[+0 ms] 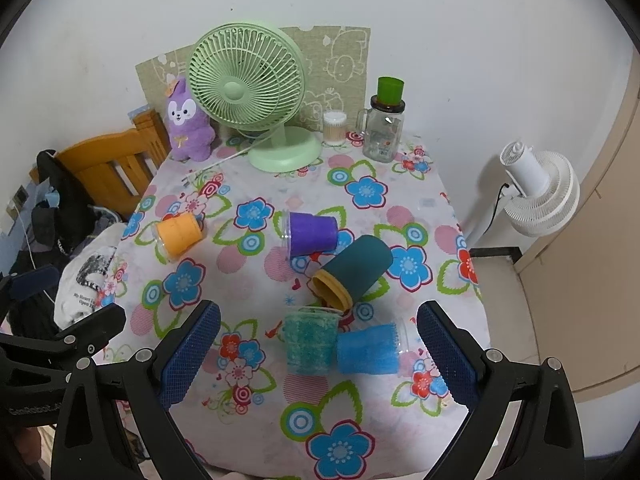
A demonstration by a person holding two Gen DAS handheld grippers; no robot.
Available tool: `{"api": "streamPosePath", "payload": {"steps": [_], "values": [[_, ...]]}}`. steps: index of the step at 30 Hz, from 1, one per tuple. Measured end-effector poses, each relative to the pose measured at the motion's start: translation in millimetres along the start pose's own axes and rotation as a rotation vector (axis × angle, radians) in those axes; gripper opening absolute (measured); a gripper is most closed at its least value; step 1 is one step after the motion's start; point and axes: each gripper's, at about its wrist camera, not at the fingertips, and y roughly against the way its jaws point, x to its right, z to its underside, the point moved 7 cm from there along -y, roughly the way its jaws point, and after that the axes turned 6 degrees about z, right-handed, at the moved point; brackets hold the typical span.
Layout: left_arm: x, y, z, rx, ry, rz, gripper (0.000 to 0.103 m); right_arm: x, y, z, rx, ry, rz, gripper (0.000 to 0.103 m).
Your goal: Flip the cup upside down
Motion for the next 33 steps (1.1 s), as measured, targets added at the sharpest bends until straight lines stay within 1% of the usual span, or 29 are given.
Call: {"api": "streamPosePath", "payload": {"steps": [8,14,20,25,28,33], "values": [[5.2,-0.3,-4.5,-0.005,-0.004,-0.001,0.103,4.6,1.3,-3.3,0.002,0.001,-0.001,0.1],[18.3,-12.3,-11.0,-0.031,-0.034,0.013,0.103,13.8,-6.6,-1.6,-0.017,-0.005,0.01,0.1],[36.3,-35.5,-19.0,-0.091,-0.051,0.039,0.102,36.0,-23.0,0.9,-0.068,-0.033,0.027,0.1],[53.9,-54.7,-27.3,-0.133,-0.064,0.047,0.102,59.2,-35.3,-3.9,-0.086,-0.047,0.032,0.1],[68.0,-71.6,-34.6,-0.155,-0.078,0.061,0.102,75.0,-45.4,-7.3,-0.091,-0.047,0.053,0.1],[88.5,-105.2,-44.1,-0.199,-0.123,0.056,0.102,99.4,-72.6,-8.3,-0.124,-0.06,0.067,0.1]]}}
